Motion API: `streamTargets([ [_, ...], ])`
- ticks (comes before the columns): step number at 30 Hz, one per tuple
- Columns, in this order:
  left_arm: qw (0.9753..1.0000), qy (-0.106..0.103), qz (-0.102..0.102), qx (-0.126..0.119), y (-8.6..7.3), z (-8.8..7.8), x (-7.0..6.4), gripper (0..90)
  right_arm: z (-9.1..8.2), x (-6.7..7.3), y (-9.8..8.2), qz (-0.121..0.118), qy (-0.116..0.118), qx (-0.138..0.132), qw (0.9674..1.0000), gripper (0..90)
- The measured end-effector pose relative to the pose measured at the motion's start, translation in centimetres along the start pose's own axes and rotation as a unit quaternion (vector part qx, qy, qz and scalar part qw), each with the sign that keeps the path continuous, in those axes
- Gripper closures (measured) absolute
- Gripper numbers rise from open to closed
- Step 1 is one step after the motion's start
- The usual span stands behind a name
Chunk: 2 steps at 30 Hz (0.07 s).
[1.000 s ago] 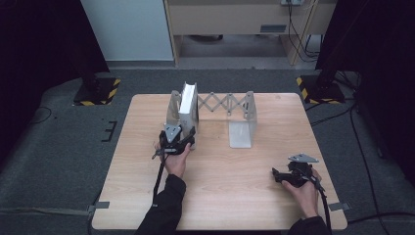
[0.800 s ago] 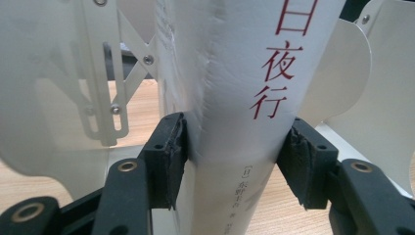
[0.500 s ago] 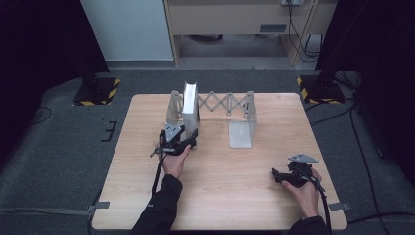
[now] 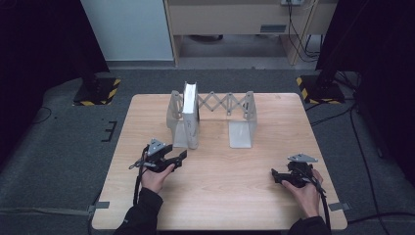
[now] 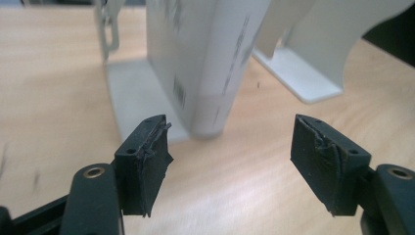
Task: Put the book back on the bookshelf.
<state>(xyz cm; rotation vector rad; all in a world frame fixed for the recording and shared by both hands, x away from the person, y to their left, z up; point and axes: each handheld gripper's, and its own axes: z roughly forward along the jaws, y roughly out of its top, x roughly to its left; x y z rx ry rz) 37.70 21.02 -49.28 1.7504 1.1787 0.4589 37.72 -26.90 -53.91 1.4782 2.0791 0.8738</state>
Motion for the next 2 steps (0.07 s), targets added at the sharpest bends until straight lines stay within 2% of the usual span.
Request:
streamTargets([
  [2, 0.9999, 0.004, -0.002, 0.012, -0.85, -0.82, 0.62, 28.2, -0.18, -0.08, -0.06, 0.003, 0.000, -0.007, 1.0000, 12.9],
])
